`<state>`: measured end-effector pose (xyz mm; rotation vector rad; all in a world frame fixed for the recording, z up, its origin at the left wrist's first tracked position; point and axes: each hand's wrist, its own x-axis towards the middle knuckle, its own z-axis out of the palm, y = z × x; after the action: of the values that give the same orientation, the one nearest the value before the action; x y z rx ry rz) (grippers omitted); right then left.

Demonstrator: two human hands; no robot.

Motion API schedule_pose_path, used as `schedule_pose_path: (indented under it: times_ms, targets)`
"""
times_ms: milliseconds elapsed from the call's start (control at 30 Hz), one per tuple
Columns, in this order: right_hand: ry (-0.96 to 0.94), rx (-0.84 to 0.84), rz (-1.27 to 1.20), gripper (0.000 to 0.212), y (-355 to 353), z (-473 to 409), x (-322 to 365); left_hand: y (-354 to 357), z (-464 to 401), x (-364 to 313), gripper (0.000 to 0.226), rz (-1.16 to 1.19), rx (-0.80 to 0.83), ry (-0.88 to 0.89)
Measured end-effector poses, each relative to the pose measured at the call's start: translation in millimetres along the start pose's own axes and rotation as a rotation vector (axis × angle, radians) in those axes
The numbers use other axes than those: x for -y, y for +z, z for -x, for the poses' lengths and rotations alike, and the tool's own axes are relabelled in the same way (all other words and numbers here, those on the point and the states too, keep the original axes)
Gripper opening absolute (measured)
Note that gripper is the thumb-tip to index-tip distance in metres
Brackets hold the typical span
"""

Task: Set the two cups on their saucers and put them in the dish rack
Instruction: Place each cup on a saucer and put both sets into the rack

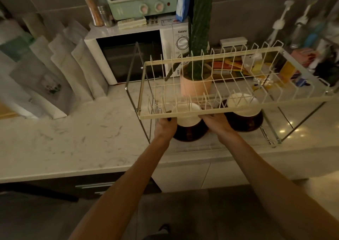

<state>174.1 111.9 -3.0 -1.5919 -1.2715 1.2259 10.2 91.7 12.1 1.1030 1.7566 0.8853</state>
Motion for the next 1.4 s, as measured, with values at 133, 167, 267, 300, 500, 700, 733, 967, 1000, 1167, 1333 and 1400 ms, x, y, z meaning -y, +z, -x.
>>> schedule_pose_path:
  times_ms: [133,167,267,300,500,700,733,967,1000,1167,1333,1400]
  targets:
    - [0.022,0.008,0.013,0.023,2.5,0.3,9.3,-1.9,-1.9,-1.5,0.011,0.037,0.003,-0.010]
    - [0.011,0.010,0.019,0.030,3.9,0.7,11.2,-2.3,-2.7,-1.3,0.013,0.041,0.008,-0.009]
    - [-0.017,0.001,0.031,0.037,6.0,0.7,13.8,-2.7,-5.7,-0.9,0.020,0.044,0.013,-0.016]
    - [-0.026,-0.004,0.021,0.036,6.5,-0.4,14.3,-3.0,-6.5,-1.0,0.020,0.045,0.015,-0.015]
    - [-0.068,-0.023,0.034,0.046,9.0,-9.4,10.8,-3.1,-12.8,0.2,0.018,0.026,-0.004,0.008]
    - [-0.097,-0.019,0.018,0.026,9.0,-12.8,7.9,-3.9,-14.4,-0.5,0.035,0.026,0.009,0.007]
    - [-0.100,-0.018,0.021,0.026,9.1,-11.9,9.0,-4.0,-15.0,-0.3,0.037,0.026,0.011,0.008]
    - [-0.109,-0.006,0.122,0.019,8.5,-6.0,12.4,-4.5,-13.8,-3.0,0.040,-0.018,0.018,0.009]
    - [-0.131,-0.011,0.147,0.026,7.6,-3.5,12.4,-4.8,-12.1,-3.4,0.038,-0.036,0.021,0.048]
    - [-0.251,-0.087,0.403,0.030,-9.8,12.1,16.1,-0.6,3.0,-8.7,0.044,-0.221,-0.017,0.339]
    - [-0.490,-0.300,0.696,0.025,-34.4,32.7,21.3,20.5,23.1,-23.4,0.035,-0.506,-0.136,0.724]
    - [-0.533,-0.345,0.736,0.023,-49.8,36.6,16.8,35.6,34.3,-27.2,0.024,-0.455,-0.131,0.815]
